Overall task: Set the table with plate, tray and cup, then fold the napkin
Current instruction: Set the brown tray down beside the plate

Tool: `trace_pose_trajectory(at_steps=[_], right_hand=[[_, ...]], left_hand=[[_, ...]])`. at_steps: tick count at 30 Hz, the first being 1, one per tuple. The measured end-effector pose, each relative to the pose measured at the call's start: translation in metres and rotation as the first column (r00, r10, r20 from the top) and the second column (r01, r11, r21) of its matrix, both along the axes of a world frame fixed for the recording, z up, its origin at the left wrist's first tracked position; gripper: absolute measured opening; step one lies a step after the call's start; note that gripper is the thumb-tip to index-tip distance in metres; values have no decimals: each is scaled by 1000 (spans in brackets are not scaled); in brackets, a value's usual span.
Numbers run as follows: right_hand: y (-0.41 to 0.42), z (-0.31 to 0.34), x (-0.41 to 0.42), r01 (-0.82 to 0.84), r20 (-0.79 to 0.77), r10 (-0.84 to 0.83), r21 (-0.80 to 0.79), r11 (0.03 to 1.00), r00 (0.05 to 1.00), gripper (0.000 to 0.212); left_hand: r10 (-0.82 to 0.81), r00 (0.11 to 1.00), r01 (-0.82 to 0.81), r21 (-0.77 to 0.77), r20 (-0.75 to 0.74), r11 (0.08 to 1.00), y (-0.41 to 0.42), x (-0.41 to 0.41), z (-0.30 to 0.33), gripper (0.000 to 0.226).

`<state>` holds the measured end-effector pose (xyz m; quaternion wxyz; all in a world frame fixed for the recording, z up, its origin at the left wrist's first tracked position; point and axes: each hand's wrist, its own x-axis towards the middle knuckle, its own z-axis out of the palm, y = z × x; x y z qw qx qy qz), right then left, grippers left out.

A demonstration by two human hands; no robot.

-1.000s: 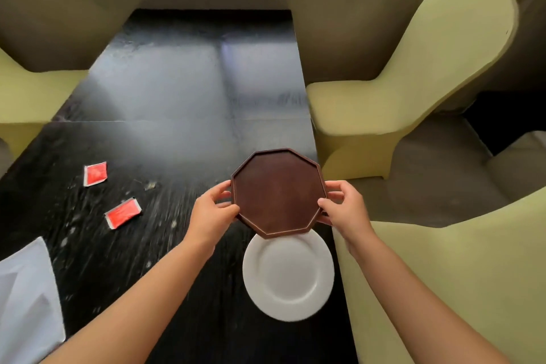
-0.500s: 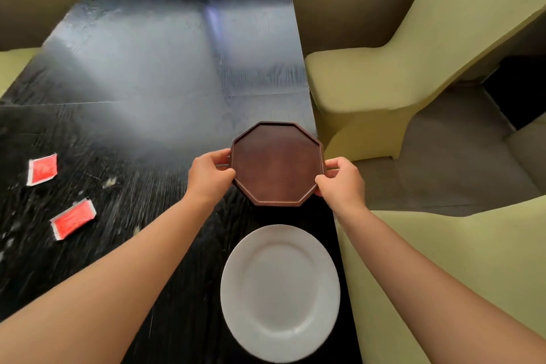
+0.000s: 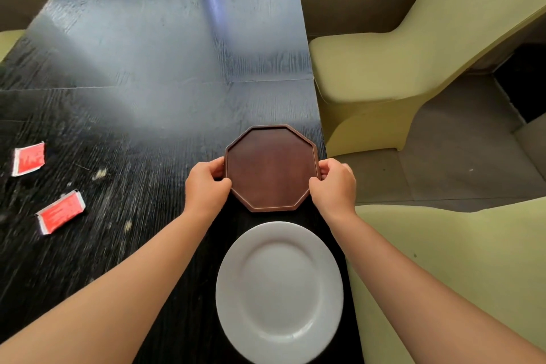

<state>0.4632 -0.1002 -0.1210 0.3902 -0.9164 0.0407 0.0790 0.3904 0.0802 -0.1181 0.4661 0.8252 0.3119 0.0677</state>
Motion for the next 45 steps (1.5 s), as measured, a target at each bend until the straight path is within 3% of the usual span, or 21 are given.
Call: trace_pose_trajectory(at_steps=[15,19,25,28,34,41,45], right_hand=[[-9,0,-1,-94,39,99,-109,990,994,25],[-11,5,-1,-150,43,160,-175,973,986,17],[-10,35,-9,-231,92,278,-346,909,956,29],[-2,56,-26,-368,62,439,-448,815,897,32],[29,124,-92,-535,75,651,-502,679,756,28],[86,201,-181,-589,143,745,-522,616,652,35],[118,227,-231,-599,204,765,-513,615,611,37]], left_hand=[[-3,1000,4,24,-27,1000,8,-4,-7,45],[16,999,-12,94,-40,995,3,-5,-5,42],[-51,996,66,208,-78,976,3,-23,18,36],[-147,980,185,350,-135,918,5,-38,43,33],[-201,961,278,683,-191,676,13,-95,126,27],[-100,970,239,787,-223,568,52,-201,213,42],[-55,989,144,840,-135,524,76,-263,238,38]])
